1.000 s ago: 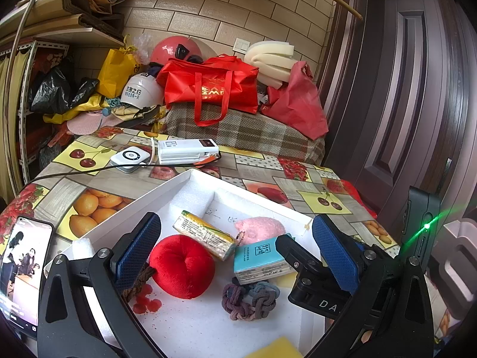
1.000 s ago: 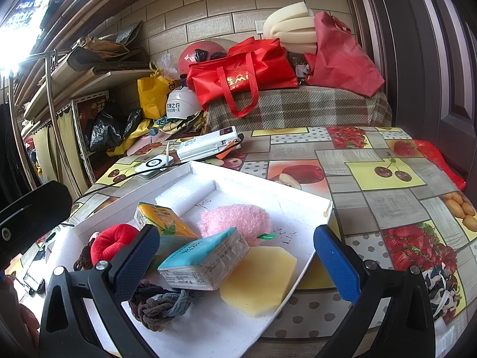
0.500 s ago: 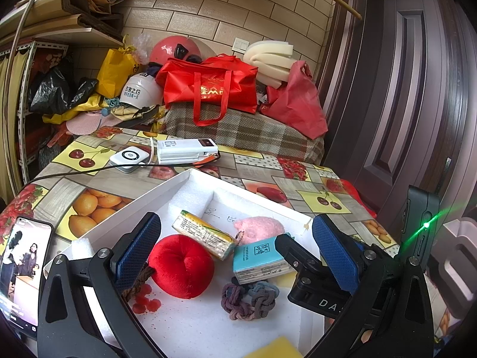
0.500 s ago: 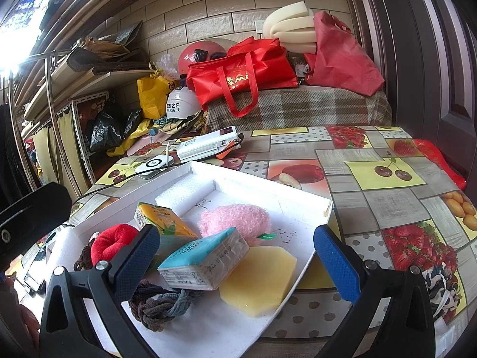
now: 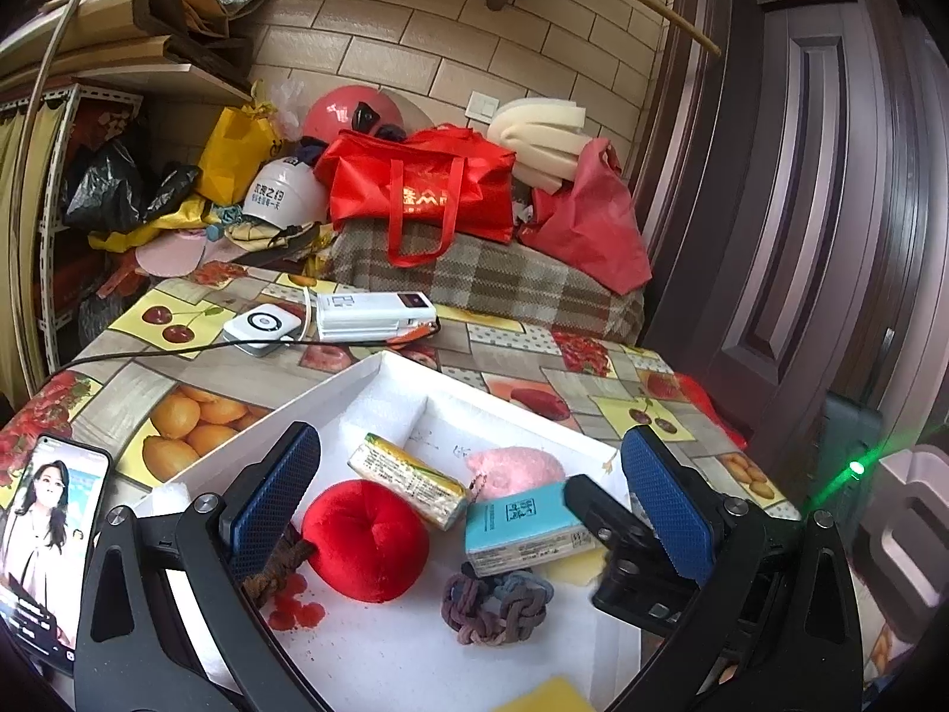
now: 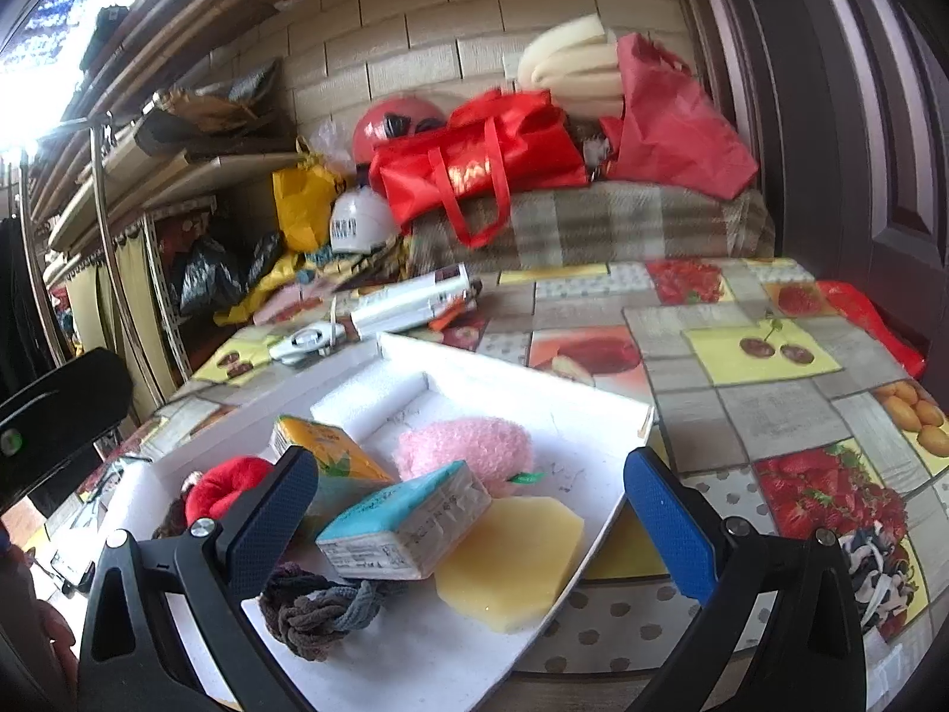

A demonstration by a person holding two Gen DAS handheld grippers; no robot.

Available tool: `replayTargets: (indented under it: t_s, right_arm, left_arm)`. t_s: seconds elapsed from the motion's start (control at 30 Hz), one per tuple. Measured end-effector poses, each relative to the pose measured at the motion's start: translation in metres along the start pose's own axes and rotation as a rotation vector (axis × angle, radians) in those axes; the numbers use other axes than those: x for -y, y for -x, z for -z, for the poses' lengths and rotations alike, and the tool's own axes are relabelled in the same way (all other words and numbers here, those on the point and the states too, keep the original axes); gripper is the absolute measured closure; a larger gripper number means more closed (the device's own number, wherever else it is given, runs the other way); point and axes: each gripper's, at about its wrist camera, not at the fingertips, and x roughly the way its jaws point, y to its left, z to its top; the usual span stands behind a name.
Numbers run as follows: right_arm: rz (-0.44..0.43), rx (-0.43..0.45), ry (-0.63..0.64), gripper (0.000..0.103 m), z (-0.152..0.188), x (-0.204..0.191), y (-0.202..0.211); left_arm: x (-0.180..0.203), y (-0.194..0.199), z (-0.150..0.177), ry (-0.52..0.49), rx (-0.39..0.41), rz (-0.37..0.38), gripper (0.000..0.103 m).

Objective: Organize soft objects

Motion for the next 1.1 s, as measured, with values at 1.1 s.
replayTargets:
  t_s: [1.1]
  right_arm:
    - [0.167,-0.163,-0.052,0.000,0.031,0.134,0.111]
  left_arm:
    - [-0.011,0.007,-0.003,0.070,0.020,0.189,0.001]
